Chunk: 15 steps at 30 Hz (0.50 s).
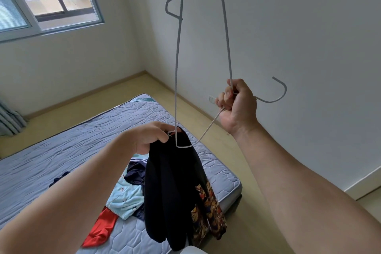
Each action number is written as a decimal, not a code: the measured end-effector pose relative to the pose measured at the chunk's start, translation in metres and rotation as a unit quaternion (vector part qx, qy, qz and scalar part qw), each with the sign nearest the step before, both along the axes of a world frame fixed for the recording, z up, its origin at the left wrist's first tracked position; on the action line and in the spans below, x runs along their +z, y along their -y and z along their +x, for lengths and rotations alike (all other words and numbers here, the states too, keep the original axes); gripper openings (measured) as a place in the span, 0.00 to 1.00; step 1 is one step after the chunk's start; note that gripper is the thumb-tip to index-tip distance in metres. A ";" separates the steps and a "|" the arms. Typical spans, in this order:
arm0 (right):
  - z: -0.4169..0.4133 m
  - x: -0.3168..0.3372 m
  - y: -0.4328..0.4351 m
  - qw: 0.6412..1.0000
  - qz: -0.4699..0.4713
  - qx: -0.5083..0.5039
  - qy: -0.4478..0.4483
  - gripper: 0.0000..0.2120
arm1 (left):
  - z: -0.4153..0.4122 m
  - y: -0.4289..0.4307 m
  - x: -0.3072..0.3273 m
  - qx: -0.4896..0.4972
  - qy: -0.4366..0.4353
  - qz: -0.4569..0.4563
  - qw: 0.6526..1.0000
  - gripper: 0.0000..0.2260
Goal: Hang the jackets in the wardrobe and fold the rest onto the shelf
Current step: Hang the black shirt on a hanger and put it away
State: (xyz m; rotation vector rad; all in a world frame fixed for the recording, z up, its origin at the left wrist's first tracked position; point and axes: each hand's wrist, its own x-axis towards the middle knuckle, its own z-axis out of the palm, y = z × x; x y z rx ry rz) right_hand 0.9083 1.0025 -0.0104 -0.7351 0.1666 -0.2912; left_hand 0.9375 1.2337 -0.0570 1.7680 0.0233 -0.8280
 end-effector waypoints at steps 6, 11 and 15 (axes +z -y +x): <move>0.001 -0.001 -0.006 1.000 -0.007 -0.005 0.001 0.16 | 0.007 -0.008 0.001 0.068 -0.004 -0.047 0.997 0.26; 0.003 -0.004 -0.007 0.998 -0.032 -0.049 -0.029 0.18 | 0.010 -0.014 0.003 0.089 0.006 -0.045 0.995 0.26; 0.004 -0.005 -0.018 0.996 -0.031 -0.072 -0.034 0.20 | 0.006 -0.005 0.012 0.053 0.024 -0.013 0.998 0.27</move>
